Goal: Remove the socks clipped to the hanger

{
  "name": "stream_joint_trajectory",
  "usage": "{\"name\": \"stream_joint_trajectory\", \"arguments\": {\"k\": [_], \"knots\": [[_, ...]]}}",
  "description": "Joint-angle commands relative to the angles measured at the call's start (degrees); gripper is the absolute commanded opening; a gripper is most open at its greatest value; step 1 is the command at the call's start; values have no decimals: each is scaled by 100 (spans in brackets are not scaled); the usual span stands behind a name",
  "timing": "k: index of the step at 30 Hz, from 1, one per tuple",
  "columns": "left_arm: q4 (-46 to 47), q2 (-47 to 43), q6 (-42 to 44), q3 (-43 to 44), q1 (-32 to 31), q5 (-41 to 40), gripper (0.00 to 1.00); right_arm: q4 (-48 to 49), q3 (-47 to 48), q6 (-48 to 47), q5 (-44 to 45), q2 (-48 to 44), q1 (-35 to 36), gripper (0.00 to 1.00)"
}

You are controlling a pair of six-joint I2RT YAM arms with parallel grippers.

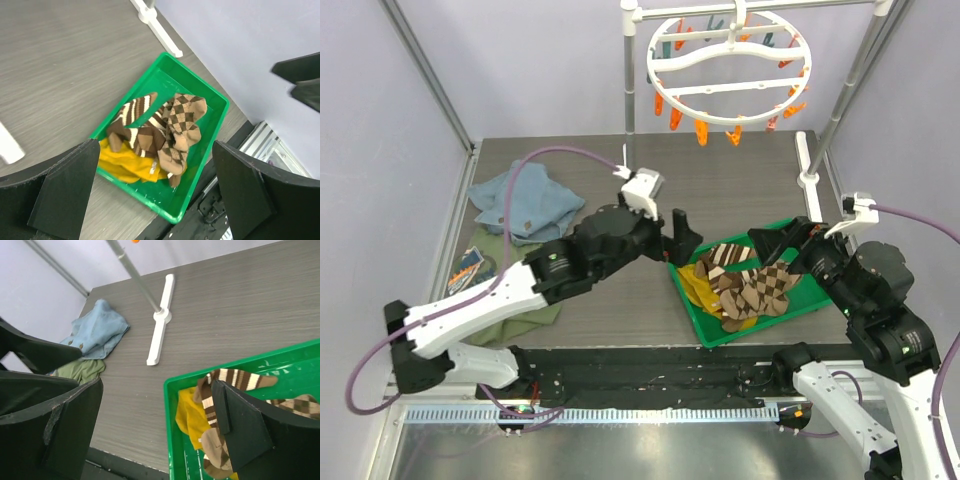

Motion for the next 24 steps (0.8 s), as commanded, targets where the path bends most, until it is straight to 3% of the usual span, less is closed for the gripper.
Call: {"name": "stream_joint_trajectory", "arguments": {"k": [1,12,24], "knots": [[-335,-847,170,-362,0,-473,100,629,-195,142,-584,-122,23,100],[-354,-2596,232,-1409,0,-640,100,980,-406,362,-584,-210,14,100],[-477,-2976,249,-1497,0,-587,100,1060,-441,415,-743,-175,14,100]]}}
